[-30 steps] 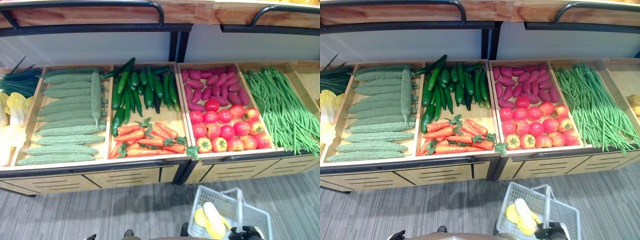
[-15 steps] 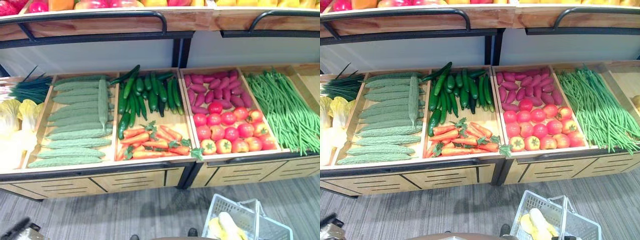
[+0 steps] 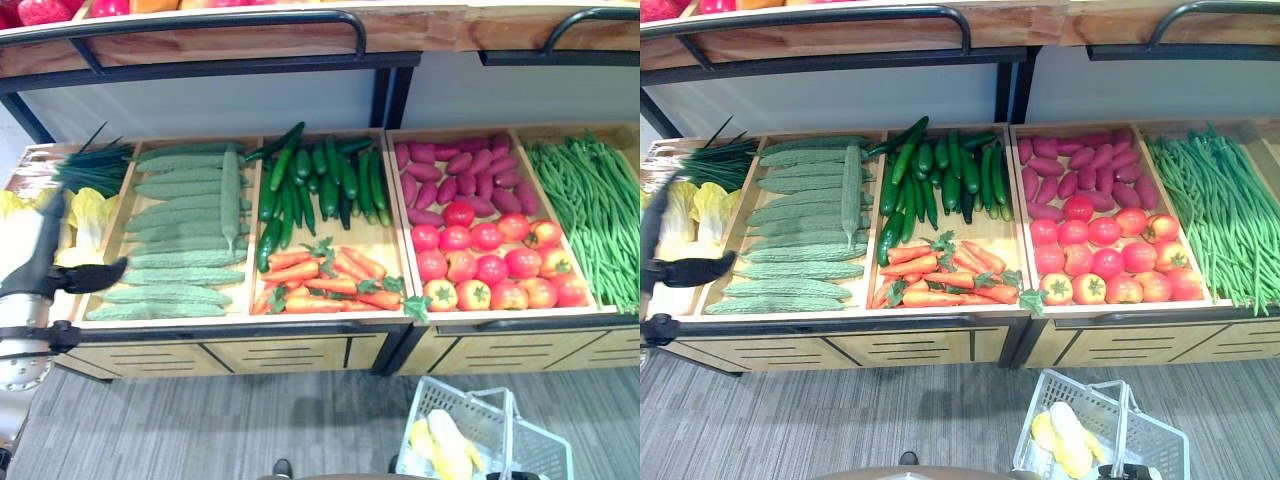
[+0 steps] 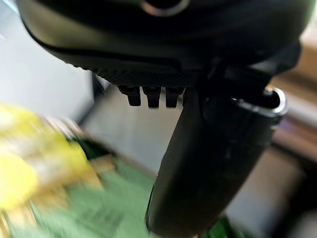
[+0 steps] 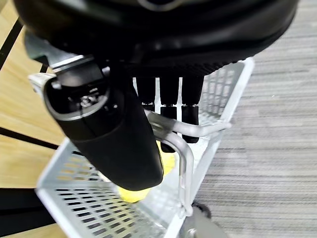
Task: Get the vegetables into the basket
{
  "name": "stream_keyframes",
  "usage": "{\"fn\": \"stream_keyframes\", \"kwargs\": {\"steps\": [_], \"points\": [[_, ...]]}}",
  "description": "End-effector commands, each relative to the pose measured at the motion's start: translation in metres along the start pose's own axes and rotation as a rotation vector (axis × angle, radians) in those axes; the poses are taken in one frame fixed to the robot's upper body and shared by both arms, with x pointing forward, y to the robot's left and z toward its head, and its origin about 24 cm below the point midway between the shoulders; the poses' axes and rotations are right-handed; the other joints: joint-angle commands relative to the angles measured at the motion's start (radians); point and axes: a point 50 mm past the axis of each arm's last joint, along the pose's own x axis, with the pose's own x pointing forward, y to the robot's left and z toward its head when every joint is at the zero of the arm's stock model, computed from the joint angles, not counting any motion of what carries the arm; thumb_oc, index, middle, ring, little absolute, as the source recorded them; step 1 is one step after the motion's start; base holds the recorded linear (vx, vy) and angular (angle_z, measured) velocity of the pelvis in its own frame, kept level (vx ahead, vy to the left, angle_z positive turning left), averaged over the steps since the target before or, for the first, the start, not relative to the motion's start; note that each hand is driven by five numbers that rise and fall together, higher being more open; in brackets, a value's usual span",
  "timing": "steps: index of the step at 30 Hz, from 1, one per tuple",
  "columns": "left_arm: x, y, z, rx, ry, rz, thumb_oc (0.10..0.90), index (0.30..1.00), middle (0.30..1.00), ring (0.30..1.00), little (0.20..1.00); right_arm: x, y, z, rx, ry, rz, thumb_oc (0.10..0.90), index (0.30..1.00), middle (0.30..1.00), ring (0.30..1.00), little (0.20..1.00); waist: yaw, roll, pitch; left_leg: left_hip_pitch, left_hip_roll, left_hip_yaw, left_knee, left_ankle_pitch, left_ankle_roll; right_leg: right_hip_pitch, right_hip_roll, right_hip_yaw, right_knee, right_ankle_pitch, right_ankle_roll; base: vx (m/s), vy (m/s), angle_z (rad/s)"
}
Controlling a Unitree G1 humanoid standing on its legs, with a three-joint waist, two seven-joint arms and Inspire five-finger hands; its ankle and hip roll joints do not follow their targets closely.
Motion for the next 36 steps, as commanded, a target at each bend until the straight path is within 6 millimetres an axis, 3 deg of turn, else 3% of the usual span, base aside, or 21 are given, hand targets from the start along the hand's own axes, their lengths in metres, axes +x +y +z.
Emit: {"fn": "stream_keyframes", "kwargs": {"steps": [1,2,4,13,15,26,30,36], "points": [[0.034,0.045,0.048,0.063,-0.245,0.044,0.9,1.0,1.0,1.0,1.0,0.003,-0.023,0.016,-0.082,-0.079,-0.05,0.4,0.3,0.3,0.3,0.3,-0.036,-0.05,-0.04,-0.042,0.047,0.005,0.001,0.011,-0.044,-0.015,-0.118,0.026,0.0,0.054,0.123,0.0,0.012,-0.27],[0.047,0.033,0.063,0.085,-0.299,-0.066,0.9,1.0,1.0,1.0,1.0,0.004,-0.024,0.021,-0.093,-0.098,-0.049,0.4,0.3,0.3,0.3,0.3,-0.046,-0.05,-0.04,-0.041,0.048,0.016,0.001,0.009,-0.043,-0.027,-0.117,0.041,0.0,0.059,0.125,0.0,0.007,-0.25],[0.052,0.025,0.068,0.099,-0.32,-0.1,0.9,1.0,1.0,1.0,1.0,0.004,-0.024,0.026,-0.108,-0.115,-0.043,0.4,0.3,0.3,0.3,0.3,-0.057,-0.051,-0.037,-0.039,0.047,0.024,0.001,0.008,-0.042,-0.033,-0.117,0.049,0.0,0.063,0.125,0.0,-0.005,-0.21],[0.073,0.005,0.06,0.126,-0.248,-0.1,0.9,1.0,1.0,1.0,1.0,0.005,-0.02,0.034,-0.115,-0.136,-0.033,0.4,0.3,0.3,0.3,0.3,-0.079,-0.052,-0.026,-0.035,0.052,0.048,0.001,0.004,-0.038,-0.061,-0.106,0.087,0.0,0.066,0.124,0.01,-0.003,-0.16],[0.075,0.002,0.064,0.223,-0.272,-0.148,0.9,1.0,1.0,1.0,1.0,0.005,-0.021,0.032,-0.118,-0.131,-0.034,0.4,0.3,0.3,0.3,0.3,-0.085,-0.052,-0.028,-0.028,0.054,0.056,0.001,0.001,-0.038,-0.061,-0.103,0.093,0.0,0.064,0.124,0.04,-0.012,-0.05],[0.084,-0.022,0.082,0.372,-0.354,-0.278,0.9,1.0,1.0,1.0,1.0,0.006,-0.023,0.037,-0.132,-0.139,-0.042,0.4,0.3,0.3,0.3,0.3,-0.099,-0.044,-0.022,-0.026,0.056,0.066,0.001,0.0,-0.04,-0.068,-0.096,0.105,0.0,0.06,0.124,0.01,-0.003,-0.04],[0.089,-0.026,0.081,0.43,-0.355,-0.265,0.9,1.0,1.0,1.0,1.0,0.006,-0.022,0.04,-0.133,-0.152,-0.042,0.4,0.3,0.3,0.3,0.3,-0.102,-0.044,-0.012,-0.031,0.057,0.069,0.001,0.001,-0.039,-0.077,-0.097,0.109,0.0,0.062,0.124,0.0,-0.001,-0.07],[0.098,-0.017,0.08,0.449,-0.324,-0.107,0.9,1.0,1.0,1.0,1.0,0.006,-0.021,0.047,-0.124,-0.176,-0.055,0.4,0.3,0.3,0.3,0.3,-0.1,-0.049,0.005,-0.044,0.055,0.062,0.001,0.002,-0.035,-0.09,-0.097,0.11,0.0,0.064,0.124,0.0,0.001,-0.02]]}}
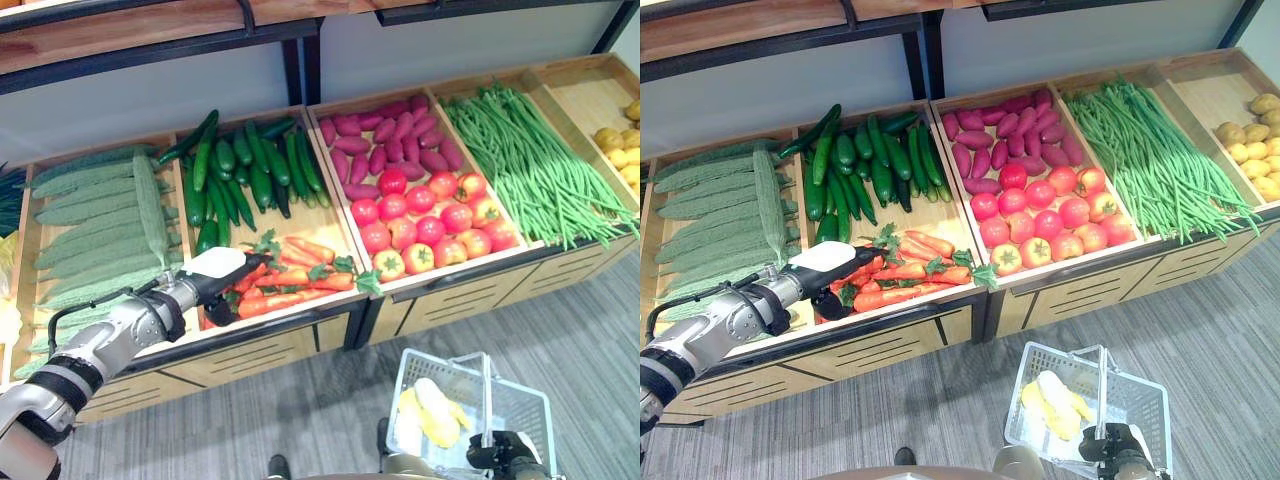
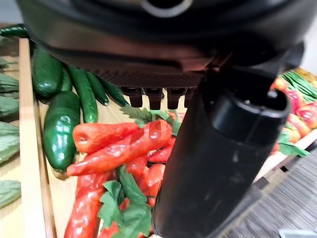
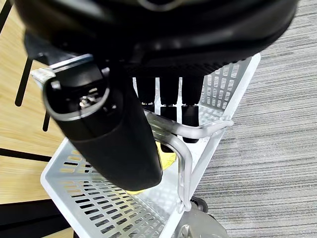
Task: Get the vegetables into the basket
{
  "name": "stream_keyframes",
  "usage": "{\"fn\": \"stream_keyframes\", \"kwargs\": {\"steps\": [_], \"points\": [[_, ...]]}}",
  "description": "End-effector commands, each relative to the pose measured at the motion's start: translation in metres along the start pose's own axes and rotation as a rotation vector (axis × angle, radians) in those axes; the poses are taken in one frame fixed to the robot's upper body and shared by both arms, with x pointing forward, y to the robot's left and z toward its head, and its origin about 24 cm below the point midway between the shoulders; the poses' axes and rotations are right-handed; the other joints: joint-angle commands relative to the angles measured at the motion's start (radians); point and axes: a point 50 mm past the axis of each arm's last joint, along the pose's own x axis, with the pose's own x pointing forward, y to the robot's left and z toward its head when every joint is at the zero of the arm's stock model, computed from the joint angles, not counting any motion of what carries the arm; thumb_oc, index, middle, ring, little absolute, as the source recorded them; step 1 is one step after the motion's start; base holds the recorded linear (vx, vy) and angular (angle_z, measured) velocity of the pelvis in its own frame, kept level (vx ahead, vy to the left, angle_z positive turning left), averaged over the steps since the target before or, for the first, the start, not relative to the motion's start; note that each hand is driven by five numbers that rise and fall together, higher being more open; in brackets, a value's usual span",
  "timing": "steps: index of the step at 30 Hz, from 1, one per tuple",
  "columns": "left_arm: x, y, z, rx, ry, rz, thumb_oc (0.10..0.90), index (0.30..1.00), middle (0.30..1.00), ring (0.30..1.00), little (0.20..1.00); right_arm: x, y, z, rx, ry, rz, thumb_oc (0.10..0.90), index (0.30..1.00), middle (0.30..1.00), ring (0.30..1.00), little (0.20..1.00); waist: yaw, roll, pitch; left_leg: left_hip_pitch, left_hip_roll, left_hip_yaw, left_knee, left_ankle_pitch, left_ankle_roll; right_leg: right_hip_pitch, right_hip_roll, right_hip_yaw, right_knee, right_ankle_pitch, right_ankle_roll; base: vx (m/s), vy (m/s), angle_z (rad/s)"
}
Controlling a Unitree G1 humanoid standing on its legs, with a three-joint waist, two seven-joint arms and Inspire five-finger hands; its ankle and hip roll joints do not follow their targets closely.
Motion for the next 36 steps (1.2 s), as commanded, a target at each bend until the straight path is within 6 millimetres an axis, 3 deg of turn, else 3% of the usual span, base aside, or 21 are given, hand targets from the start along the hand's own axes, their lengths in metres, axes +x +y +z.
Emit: {"fn": "stream_keyframes", "kwargs": {"steps": [1,10,24,25,36], "points": [[0.005,0.092,-0.009,0.086,0.033,0.385,0.9,1.0,1.0,1.0,1.0,0.001,-0.023,0.005,-0.074,-0.045,-0.074,0.4,0.3,0.3,0.3,0.3,-0.006,-0.056,-0.035,-0.031,0.042,-0.045,0.001,0.003,-0.032,-0.006,-0.121,0.002,0.001,0.033,0.136,0.0,0.0,0.0],[0.004,0.095,-0.017,0.096,0.099,0.452,0.9,1.0,1.0,1.0,1.0,0.001,-0.02,0.004,-0.084,-0.038,-0.071,0.4,0.3,0.3,0.3,0.3,-0.004,-0.062,-0.028,-0.032,0.042,-0.045,0.001,0.0,-0.031,-0.005,-0.121,0.003,0.001,0.028,0.133,0.0,0.0,0.0],[0.011,0.09,-0.03,0.083,0.233,0.531,0.9,1.0,1.0,1.0,1.0,0.004,-0.018,0.023,-0.088,-0.09,-0.082,0.4,0.3,0.3,0.3,0.3,-0.005,-0.069,0.018,-0.074,0.048,-0.051,0.001,0.017,-0.03,-0.05,-0.111,0.016,0.001,0.035,0.124,-0.01,-0.001,-0.02],[0.012,0.089,-0.033,0.099,0.255,0.528,0.4,0.3,0.3,0.3,0.3,0.005,-0.018,0.026,-0.091,-0.1,-0.083,0.4,0.3,0.3,0.3,0.3,-0.006,-0.07,0.025,-0.081,0.049,-0.051,0.001,0.02,-0.03,-0.059,-0.109,0.018,0.001,0.038,0.124,0.0,0.0,0.0],[0.014,0.083,-0.039,0.188,0.277,0.455,0.4,0.3,0.3,0.3,0.3,0.005,-0.018,0.03,-0.096,-0.117,-0.09,0.4,0.3,0.3,0.3,0.3,-0.006,-0.073,0.026,-0.076,0.05,-0.042,0.001,0.014,-0.029,-0.065,-0.107,0.032,0.001,0.037,0.124,0.01,0.002,-0.03]]}}
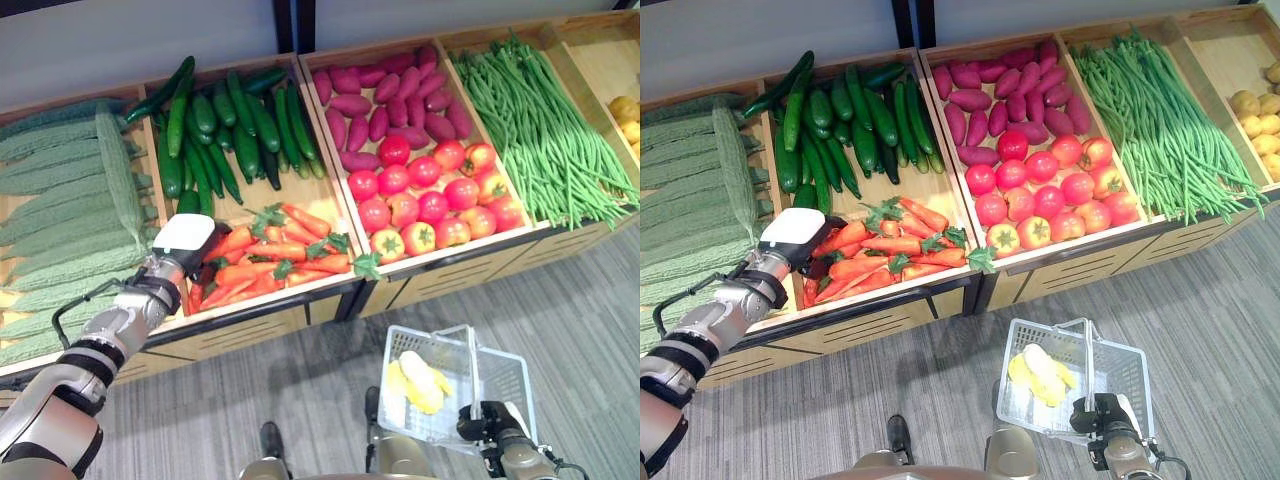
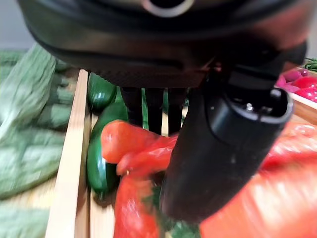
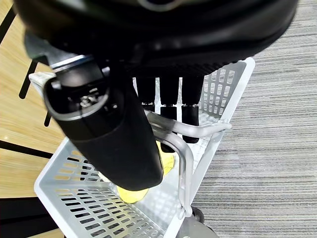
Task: Get the vegetables into the basket
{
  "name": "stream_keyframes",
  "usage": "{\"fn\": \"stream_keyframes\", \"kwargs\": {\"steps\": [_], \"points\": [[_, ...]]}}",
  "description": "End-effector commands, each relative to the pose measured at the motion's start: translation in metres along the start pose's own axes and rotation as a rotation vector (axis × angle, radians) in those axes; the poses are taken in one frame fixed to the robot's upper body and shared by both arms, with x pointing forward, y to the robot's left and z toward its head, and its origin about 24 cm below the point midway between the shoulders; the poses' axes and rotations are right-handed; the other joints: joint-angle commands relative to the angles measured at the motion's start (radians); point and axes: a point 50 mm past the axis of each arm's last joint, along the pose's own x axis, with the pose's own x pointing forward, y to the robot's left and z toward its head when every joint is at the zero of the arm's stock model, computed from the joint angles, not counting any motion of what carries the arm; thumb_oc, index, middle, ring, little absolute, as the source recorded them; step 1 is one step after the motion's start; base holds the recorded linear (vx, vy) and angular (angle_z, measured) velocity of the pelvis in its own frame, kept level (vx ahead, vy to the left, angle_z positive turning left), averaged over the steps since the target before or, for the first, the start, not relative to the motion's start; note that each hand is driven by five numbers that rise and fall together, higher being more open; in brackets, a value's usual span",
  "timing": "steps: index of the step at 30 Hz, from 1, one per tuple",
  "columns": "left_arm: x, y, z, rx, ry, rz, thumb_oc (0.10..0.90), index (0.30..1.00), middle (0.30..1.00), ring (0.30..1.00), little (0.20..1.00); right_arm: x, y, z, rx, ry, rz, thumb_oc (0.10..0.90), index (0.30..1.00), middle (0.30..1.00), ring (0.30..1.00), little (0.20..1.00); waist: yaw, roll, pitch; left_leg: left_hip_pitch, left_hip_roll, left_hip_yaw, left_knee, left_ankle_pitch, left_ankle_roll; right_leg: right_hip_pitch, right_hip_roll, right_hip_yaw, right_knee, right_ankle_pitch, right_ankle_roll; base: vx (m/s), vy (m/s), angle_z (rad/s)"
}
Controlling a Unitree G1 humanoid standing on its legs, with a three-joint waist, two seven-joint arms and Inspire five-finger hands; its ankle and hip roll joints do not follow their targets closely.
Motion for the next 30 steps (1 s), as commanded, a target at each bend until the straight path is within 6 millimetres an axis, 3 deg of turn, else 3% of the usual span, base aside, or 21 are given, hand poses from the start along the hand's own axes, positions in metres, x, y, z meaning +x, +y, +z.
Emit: {"fn": "stream_keyframes", "kwargs": {"steps": [1,9,16,20,30], "points": [[0.015,0.055,-0.011,0.051,0.016,0.188,0.4,0.3,0.3,0.3,0.3,-0.001,-0.021,-0.008,-0.062,0.005,-0.077,0.4,0.3,0.3,0.3,0.3,-0.006,-0.034,-0.048,-0.019,0.046,-0.06,0.001,0.011,-0.029,0.012,-0.116,0.005,0.0,0.02,0.129,0.02,0.001,-0.04],[0.012,0.067,-0.01,0.065,-0.014,0.234,0.4,0.3,0.3,0.3,0.3,-0.003,-0.016,-0.016,-0.064,0.02,-0.058,0.4,0.3,0.3,0.3,0.3,0.0,-0.034,-0.069,0.006,0.043,-0.064,0.001,-0.001,-0.028,0.047,-0.12,-0.005,0.0,0.009,0.13,0.0,-0.002,0.01],[0.0,0.093,-0.006,0.1,-0.084,0.345,0.4,0.3,0.3,0.3,0.3,-0.005,-0.011,-0.019,-0.054,0.026,-0.041,0.4,0.3,0.3,0.3,0.3,0.01,-0.039,-0.091,0.023,0.043,-0.068,0.001,-0.01,-0.029,0.071,-0.121,-0.018,0.0,0.0,0.131,0.01,-0.004,0.02],[-0.011,0.111,-0.002,0.132,-0.145,0.402,0.4,0.3,0.3,0.3,0.3,-0.007,-0.01,-0.025,-0.047,0.039,-0.034,0.4,0.3,0.3,0.3,0.3,0.018,-0.041,-0.101,0.029,0.043,-0.073,0.001,-0.013,-0.029,0.085,-0.123,-0.026,0.0,-0.005,0.131,0.01,-0.002,0.03],[-0.051,0.127,0.01,0.051,-0.261,0.492,0.4,0.3,0.3,0.3,0.3,-0.014,-0.005,-0.045,-0.027,0.101,-0.014,0.4,0.3,0.3,0.3,0.3,0.038,-0.047,-0.122,0.051,0.036,-0.086,0.001,-0.024,-0.025,0.118,-0.127,-0.038,0.0,-0.02,0.127,0.01,0.005,0.04]]}}
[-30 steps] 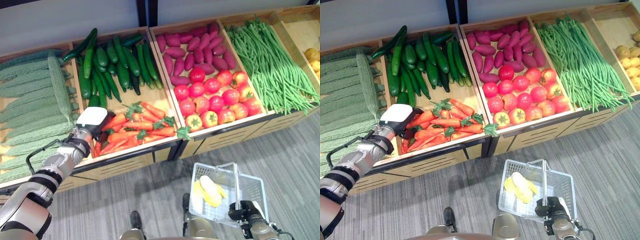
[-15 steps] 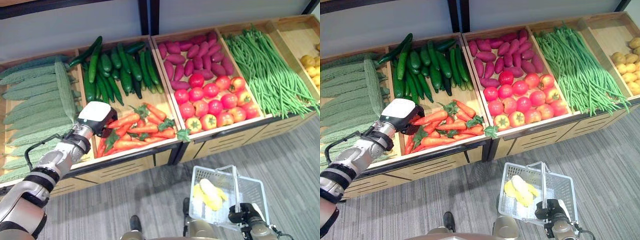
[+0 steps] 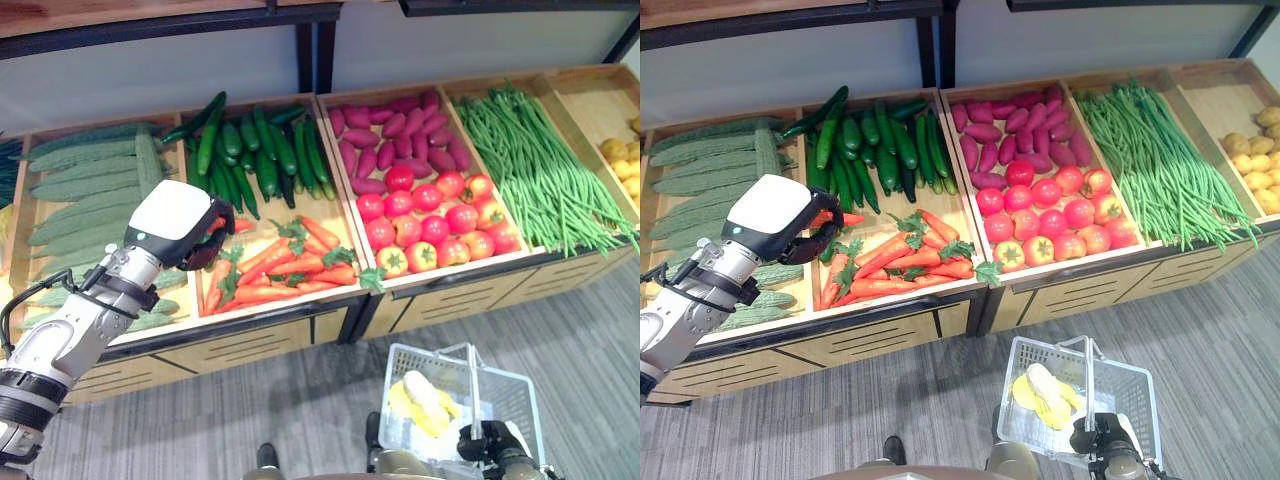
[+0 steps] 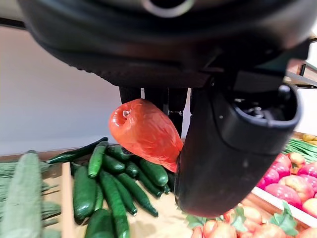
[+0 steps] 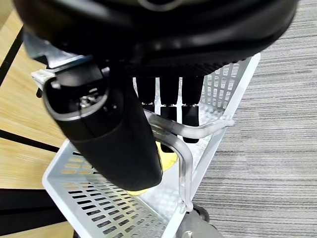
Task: Get the vegetables into the basket
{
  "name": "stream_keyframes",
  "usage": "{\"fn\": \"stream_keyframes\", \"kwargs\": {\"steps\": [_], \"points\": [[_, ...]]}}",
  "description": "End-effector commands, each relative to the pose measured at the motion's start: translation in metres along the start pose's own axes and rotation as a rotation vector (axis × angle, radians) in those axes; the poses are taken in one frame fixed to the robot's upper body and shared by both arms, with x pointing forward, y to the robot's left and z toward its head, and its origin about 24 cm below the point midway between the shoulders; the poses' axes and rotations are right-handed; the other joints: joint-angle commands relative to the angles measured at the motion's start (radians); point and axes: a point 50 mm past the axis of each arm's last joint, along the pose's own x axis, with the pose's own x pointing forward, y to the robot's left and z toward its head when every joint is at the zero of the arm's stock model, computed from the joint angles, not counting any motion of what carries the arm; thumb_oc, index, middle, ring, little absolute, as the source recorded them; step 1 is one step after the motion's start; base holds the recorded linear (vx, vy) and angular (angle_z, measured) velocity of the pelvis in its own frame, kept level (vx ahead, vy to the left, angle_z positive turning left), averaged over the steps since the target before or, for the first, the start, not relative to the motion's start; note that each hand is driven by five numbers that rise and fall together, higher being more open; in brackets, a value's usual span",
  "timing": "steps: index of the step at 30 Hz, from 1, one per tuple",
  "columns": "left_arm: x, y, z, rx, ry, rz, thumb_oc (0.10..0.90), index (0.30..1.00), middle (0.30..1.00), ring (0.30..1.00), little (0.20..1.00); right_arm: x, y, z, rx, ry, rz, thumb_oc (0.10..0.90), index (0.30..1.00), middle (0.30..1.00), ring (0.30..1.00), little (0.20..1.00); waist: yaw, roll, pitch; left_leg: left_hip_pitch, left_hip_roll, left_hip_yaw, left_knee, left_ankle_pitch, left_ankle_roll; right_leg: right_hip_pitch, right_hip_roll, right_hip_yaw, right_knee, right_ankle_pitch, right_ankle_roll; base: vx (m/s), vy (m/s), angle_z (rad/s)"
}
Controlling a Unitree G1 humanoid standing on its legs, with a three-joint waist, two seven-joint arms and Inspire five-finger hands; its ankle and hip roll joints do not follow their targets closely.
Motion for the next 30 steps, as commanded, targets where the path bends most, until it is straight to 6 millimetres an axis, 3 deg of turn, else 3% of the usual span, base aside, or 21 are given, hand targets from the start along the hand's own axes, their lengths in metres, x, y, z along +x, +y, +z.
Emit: {"fn": "stream_keyframes", "kwargs": {"steps": [1,12,17,19,20,21,22,23,25,26,27,30], "points": [[0.022,0.069,-0.001,-0.011,-0.057,0.284,0.4,0.3,0.3,0.3,0.3,-0.002,-0.018,-0.013,-0.035,0.025,-0.045,0.4,0.3,0.3,0.3,0.3,-0.004,-0.027,-0.068,-0.018,0.033,-0.062,0.001,-0.027,-0.021,0.034,-0.124,-0.018,0.005,-0.017,0.127,0.04,0.02,0.05],[0.031,0.08,0.047,-0.227,-0.309,0.26,0.4,0.3,0.3,0.3,0.3,-0.005,-0.015,-0.019,0.011,0.035,-0.034,0.4,0.3,0.3,0.3,0.3,-0.022,-0.052,-0.067,-0.001,-0.014,-0.062,0.01,-0.05,0.011,0.052,-0.164,-0.006,0.011,0.012,0.146,0.01,0.075,0.02],[0.044,0.087,0.076,-0.237,-0.467,0.237,0.4,0.3,0.3,0.3,0.3,-0.007,-0.017,-0.027,0.034,0.05,-0.042,0.4,0.3,0.3,0.3,0.3,-0.063,-0.074,-0.05,-0.035,-0.083,-0.045,0.067,-0.088,0.047,-0.001,-0.215,0.056,0.018,0.124,0.159,-0.1,0.171,-0.07],[0.042,0.092,0.083,-0.222,-0.521,0.242,0.4,0.3,0.3,0.3,0.3,-0.006,-0.018,-0.022,0.038,0.032,-0.044,0.4,0.3,0.3,0.3,0.3,-0.062,-0.076,-0.037,-0.057,-0.097,0.011,0.084,-0.093,0.059,-0.065,-0.226,0.072,0.014,0.182,0.159,-0.23,0.152,-0.5],[0.039,0.094,0.082,-0.22,-0.518,0.245,0.4,0.3,0.3,0.3,0.3,-0.006,-0.016,-0.02,0.03,0.026,-0.037,0.4,0.3,0.3,0.3,0.3,-0.045,-0.071,-0.027,-0.059,-0.086,0.039,0.089,-0.098,0.063,-0.073,-0.228,0.038,0.025,0.165,0.159,-0.32,0.118,-1.02],[0.036,0.096,0.079,-0.217,-0.51,0.241,0.4,0.3,0.3,0.3,0.3,-0.005,-0.017,-0.021,0.025,0.034,-0.038,0.4,0.3,0.3,0.3,0.3,-0.024,-0.056,-0.015,-0.074,-0.07,0.071,0.095,-0.092,0.071,-0.067,-0.238,-0.05,0.095,0.102,0.154,-0.19,0.052,-1.32],[0.035,0.096,0.079,-0.218,-0.509,0.242,0.4,0.3,0.3,0.3,0.3,-0.005,-0.017,-0.021,0.024,0.033,-0.038,0.4,0.3,0.3,0.3,0.3,-0.026,-0.055,-0.013,-0.073,-0.069,0.069,0.096,-0.093,0.071,-0.066,-0.238,-0.052,0.098,0.098,0.154,-0.26,0.1,-1.37],[0.032,0.098,0.078,-0.215,-0.506,0.24,0.4,0.3,0.3,0.3,0.3,-0.005,-0.019,-0.022,0.017,0.041,-0.043,0.4,0.3,0.3,0.3,0.3,-0.011,-0.042,-0.007,-0.083,-0.057,0.102,0.091,-0.073,0.077,-0.046,-0.238,-0.107,0.183,0.046,0.139,-0.18,0.093,-0.79],[0.028,0.1,0.078,-0.208,-0.504,0.238,0.4,0.3,0.3,0.3,0.3,-0.005,-0.02,-0.023,0.004,0.045,-0.043,0.4,0.3,0.3,0.3,0.3,0.002,-0.028,-0.013,-0.075,-0.051,0.109,0.079,-0.085,0.078,-0.026,-0.231,-0.12,0.263,-0.016,0.136,-0.1,0.08,-0.35],[0.028,0.1,0.077,-0.208,-0.503,0.238,0.4,0.3,0.3,0.3,0.3,-0.005,-0.02,-0.022,0.003,0.044,-0.044,0.4,0.3,0.3,0.3,0.3,0.002,-0.031,-0.007,-0.083,-0.05,0.129,0.085,-0.067,0.084,-0.032,-0.234,-0.131,0.262,-0.004,0.123,0.01,0.037,-0.72],[0.025,0.101,0.078,-0.205,-0.507,0.233,0.4,0.3,0.3,0.3,0.3,-0.005,-0.02,-0.023,-0.005,0.049,-0.043,0.4,0.3,0.3,0.3,0.3,0.014,-0.024,-0.013,-0.075,-0.049,0.128,0.079,-0.08,0.082,-0.013,-0.235,-0.144,0.313,-0.033,0.134,-0.06,-0.005,-0.68],[0.021,0.102,0.075,-0.198,-0.493,0.225,0.4,0.3,0.3,0.3,0.3,-0.005,-0.018,-0.023,-0.02,0.059,-0.032,0.4,0.3,0.3,0.3,0.3,0.034,-0.03,-0.027,-0.074,-0.048,0.164,0.07,-0.072,0.074,0.038,-0.221,-0.183,0.274,-0.044,0.133,0.0,-0.064,-0.39]]}}
